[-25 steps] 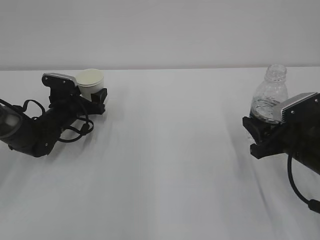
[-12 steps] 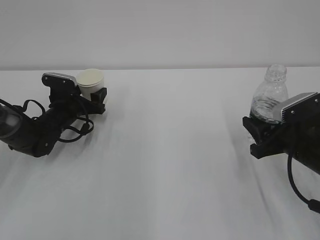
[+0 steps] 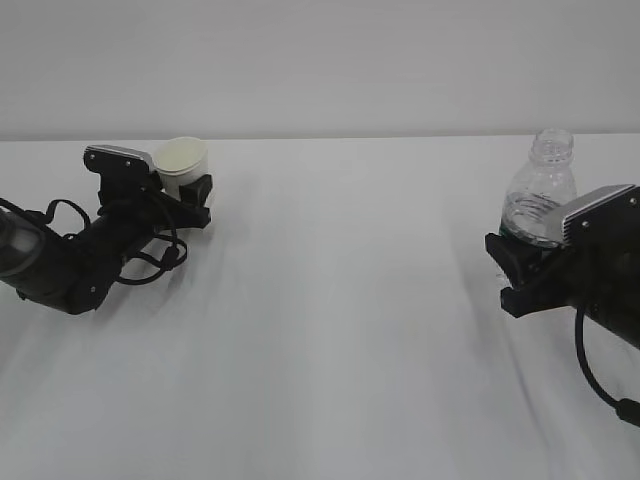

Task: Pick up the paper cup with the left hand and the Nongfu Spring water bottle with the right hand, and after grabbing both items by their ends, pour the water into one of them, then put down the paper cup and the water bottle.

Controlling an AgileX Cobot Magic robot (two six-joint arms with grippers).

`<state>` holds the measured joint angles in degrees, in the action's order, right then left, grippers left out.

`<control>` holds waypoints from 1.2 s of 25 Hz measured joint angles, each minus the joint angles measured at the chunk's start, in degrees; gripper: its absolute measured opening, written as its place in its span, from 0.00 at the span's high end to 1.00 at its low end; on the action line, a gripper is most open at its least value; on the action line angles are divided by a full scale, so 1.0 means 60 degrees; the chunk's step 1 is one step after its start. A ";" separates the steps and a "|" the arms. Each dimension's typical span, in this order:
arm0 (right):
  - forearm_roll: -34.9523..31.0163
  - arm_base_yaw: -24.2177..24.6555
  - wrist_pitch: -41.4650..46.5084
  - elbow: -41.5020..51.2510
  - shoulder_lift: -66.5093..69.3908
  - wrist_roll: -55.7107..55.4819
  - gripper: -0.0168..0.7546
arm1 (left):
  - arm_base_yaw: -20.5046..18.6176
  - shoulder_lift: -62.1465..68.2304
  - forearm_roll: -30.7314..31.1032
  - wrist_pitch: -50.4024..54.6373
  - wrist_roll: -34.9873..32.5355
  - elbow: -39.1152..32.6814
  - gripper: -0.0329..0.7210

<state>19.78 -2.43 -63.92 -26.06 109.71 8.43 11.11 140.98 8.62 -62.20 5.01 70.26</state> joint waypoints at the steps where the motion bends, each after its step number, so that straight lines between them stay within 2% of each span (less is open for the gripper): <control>1: 0.0000 0.0000 0.0000 0.0000 0.0000 0.0000 0.43 | 0.0000 0.0000 0.0000 0.0000 0.0000 0.0000 0.27; 7: 0.0000 0.0000 0.0000 0.0000 0.0000 0.0000 0.43 | 0.0000 0.0000 0.0037 0.0000 0.0000 0.0000 0.28; 13: 0.0000 0.0000 0.0000 0.0000 0.0000 0.0000 0.43 | 0.0000 0.0000 0.0072 -0.0037 0.0000 0.0000 0.34; 20: 0.0000 0.0000 0.0000 0.0000 0.0000 0.0015 0.43 | 0.0000 -0.0045 0.0072 -0.0057 0.0000 -0.0060 0.35; 30: 0.0000 0.0000 0.0000 0.0000 0.0000 0.0015 0.43 | -0.0351 -0.1271 0.0508 0.0088 0.0059 -0.1507 0.35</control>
<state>19.78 -2.43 -63.92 -26.06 109.71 8.52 9.00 133.36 11.67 -61.67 5.36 61.22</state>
